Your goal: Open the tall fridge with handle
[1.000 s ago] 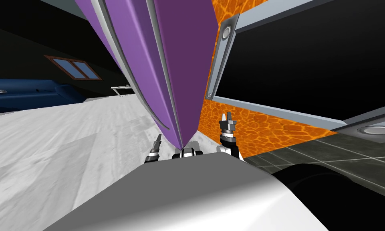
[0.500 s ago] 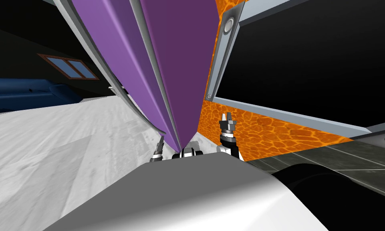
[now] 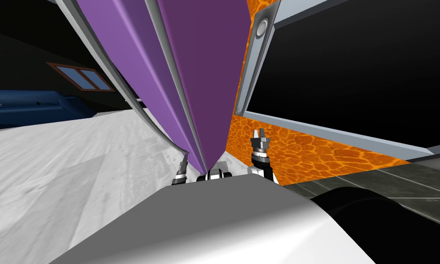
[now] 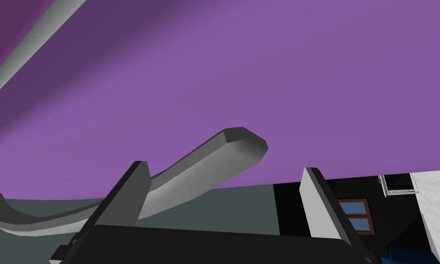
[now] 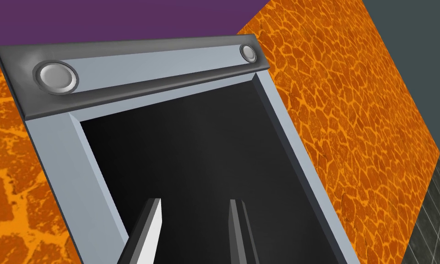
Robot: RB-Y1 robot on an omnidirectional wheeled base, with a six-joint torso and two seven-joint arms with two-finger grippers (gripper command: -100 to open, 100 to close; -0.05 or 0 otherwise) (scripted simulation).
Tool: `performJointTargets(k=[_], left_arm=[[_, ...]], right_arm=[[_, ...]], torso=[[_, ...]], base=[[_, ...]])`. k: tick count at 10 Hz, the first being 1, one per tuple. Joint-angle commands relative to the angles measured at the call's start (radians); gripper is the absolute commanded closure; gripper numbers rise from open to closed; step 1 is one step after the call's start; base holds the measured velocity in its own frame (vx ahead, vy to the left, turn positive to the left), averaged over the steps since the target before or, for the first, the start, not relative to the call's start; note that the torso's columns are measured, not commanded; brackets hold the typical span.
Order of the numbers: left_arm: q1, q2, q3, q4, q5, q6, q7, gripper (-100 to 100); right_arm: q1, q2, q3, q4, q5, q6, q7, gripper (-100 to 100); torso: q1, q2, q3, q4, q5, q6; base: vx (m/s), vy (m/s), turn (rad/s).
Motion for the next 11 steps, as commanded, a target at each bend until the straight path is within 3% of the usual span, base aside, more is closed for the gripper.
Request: performJointTargets(k=[1,2,4,5,6,11], left_arm=[[-0.005,0.003,0.001,-0.011,0.0,0.016,0.003,-100],[0.004,-0.002,-0.001,0.011,0.0,-0.013,-0.002,100],[0.012,-0.008,-0.004,0.037,-0.001,-0.046,-0.009,100],[0.008,-0.005,-0.002,0.029,-0.001,-0.032,-0.006,100],[0.012,0.034,0.005,0.022,0.0,-0.026,0.0,-100],[0.035,0.124,0.048,-0.032,0.002,0.033,0.034,-100]], right_arm=[[0.0,0.0,0.0,0.0,0.0,0.0,0.0,0],[0.0,0.0,0.0,0.0,0.0,0.0,0.0,0],[0.0,0.0,0.0,0.0,0.0,0.0,0.0,0],[0.0,0.0,0.0,0.0,0.0,0.0,0.0,0],[0.0,0.0,0.0,0.0,0.0,0.0,0.0,0],[0.0,0.0,0.0,0.0,0.0,0.0,0.0,0]], torso=[[0.0,-0.001,0.0,0.0,0.0,0.0],[0.0,0.0,0.0,0.0,0.0,0.0],[0.001,0.001,0.0,0.0,0.0,0.0],[0.0,0.0,0.0,0.0,0.0,0.0],[0.0,0.0,0.0,0.0,0.0,0.0],[-0.001,0.0,0.0,0.0,0.0,0.0]], base=[[0.0,-0.002,0.011],[-0.004,0.007,-0.025],[-0.006,0.009,-0.024],[0.0,0.0,0.0],[-0.001,-0.023,-0.001],[-0.003,-0.067,0.002]])
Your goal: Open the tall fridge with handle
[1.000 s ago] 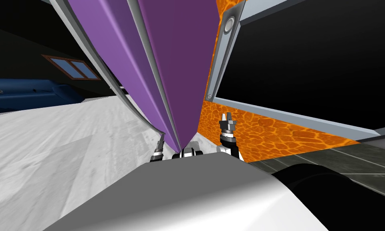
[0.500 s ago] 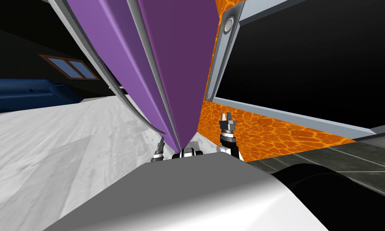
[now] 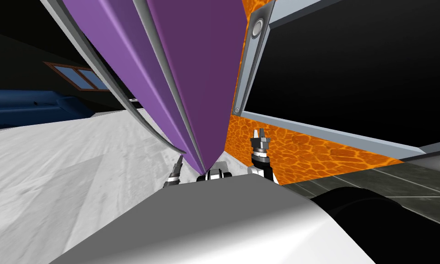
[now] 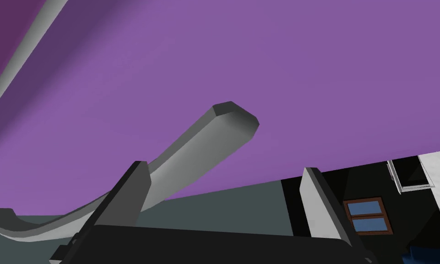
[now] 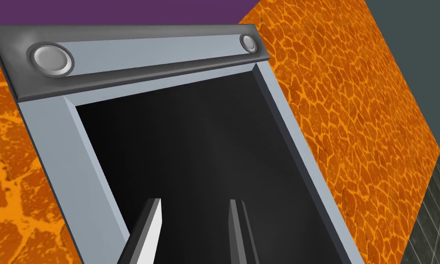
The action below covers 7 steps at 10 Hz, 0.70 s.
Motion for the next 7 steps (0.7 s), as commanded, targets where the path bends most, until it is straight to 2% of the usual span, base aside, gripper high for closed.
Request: performJointTargets(k=[1,2,4,7], left_arm=[[0.017,0.059,0.033,-0.036,0.003,0.041,0.029,-100],[0.022,0.075,0.043,-0.047,0.004,0.054,0.036,-100],[0.04,0.134,0.077,-0.09,0.006,0.106,0.065,-100],[0.055,0.188,0.107,-0.124,0.008,0.151,0.091,-100]], right_arm=[[0.0,0.0,0.0,0.0,0.0,0.0,0.0,0],[0.0,0.0,0.0,0.0,0.0,0.0,0.0,0],[0.0,0.0,0.0,0.0,0.0,0.0,0.0,0],[0.0,0.0,0.0,0.0,0.0,0.0,0.0,0]], torso=[[0.001,0.0,0.0,0.0,0.0,0.0],[0.0,0.0,0.0,0.0,0.0,0.0],[-0.001,0.001,0.001,0.0,0.0,0.0],[0.002,-0.001,0.0,0.0,0.0,0.0]], base=[[0.002,-0.09,0.002],[-0.003,-0.091,0.004],[-0.013,-0.129,0.004],[0.005,-0.102,0.003]])
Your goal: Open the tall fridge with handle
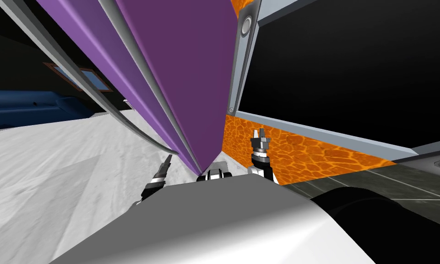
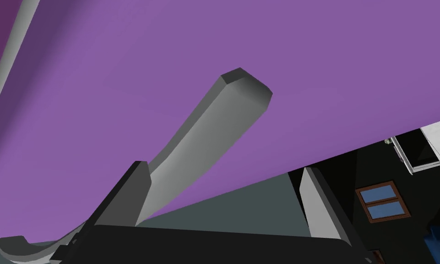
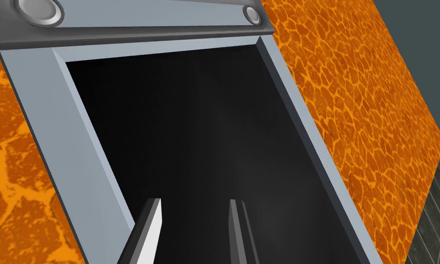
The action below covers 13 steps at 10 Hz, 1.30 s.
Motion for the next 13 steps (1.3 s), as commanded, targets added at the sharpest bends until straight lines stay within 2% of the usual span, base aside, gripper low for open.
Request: performJointTargets(k=[1,13], left_arm=[[0.021,0.056,0.03,-0.035,0.003,0.042,0.027,-100],[0.076,0.285,0.137,-0.158,0.011,0.206,0.119,-100]], right_arm=[[0.0,0.0,0.0,0.0,0.0,0.0,0.0,0],[0.0,0.0,0.0,0.0,0.0,0.0,0.0,0]], torso=[[0.001,0.001,0.0,0.0,0.0,0.0],[-0.001,0.001,0.0,0.0,0.0,0.0]], base=[[-0.004,-0.085,0.004],[-0.002,-0.07,0.002]])
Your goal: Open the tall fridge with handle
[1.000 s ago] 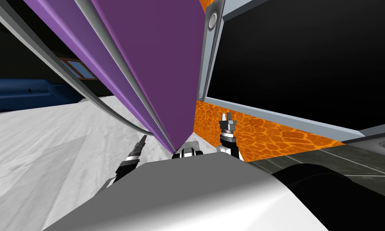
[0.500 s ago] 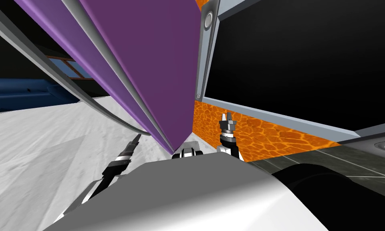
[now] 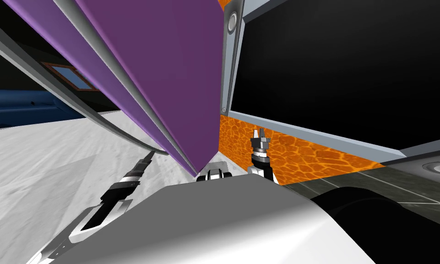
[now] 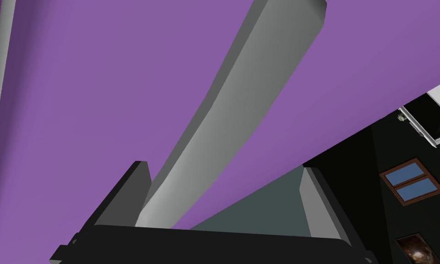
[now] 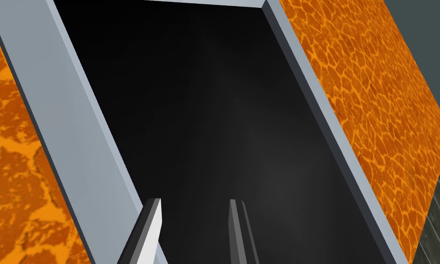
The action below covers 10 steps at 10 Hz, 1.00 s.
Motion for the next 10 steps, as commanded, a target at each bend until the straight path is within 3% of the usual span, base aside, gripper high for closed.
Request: performJointTargets(k=[1,5,6,10], left_arm=[[0.015,0.048,0.024,-0.033,0.002,0.043,0.021,-100],[0.034,0.129,0.064,-0.075,0.005,0.107,0.056,-100],[0.034,0.116,0.058,-0.08,0.004,0.106,0.051,-100],[-0.044,0.136,0.083,-0.032,0.011,0.197,0.05,-100]], right_arm=[[0.0,0.0,0.0,0.0,0.0,0.0,0.0,0],[0.0,0.0,0.0,0.0,0.0,0.0,0.0,0],[0.0,0.0,0.0,0.0,0.0,0.0,0.0,0],[0.0,0.0,0.0,0.0,0.0,0.0,0.0,0]], torso=[[-0.001,0.0,0.0,0.0,0.0,0.0],[0.0,0.0,0.0,0.0,0.0,0.0],[0.001,0.0,0.0,0.0,0.0,0.0],[0.001,-0.002,-0.001,0.0,0.0,0.003]], base=[[0.0,-0.078,0.004],[-0.005,-0.077,0.002],[0.002,-0.03,0.002],[-0.088,-0.003,-0.211]])
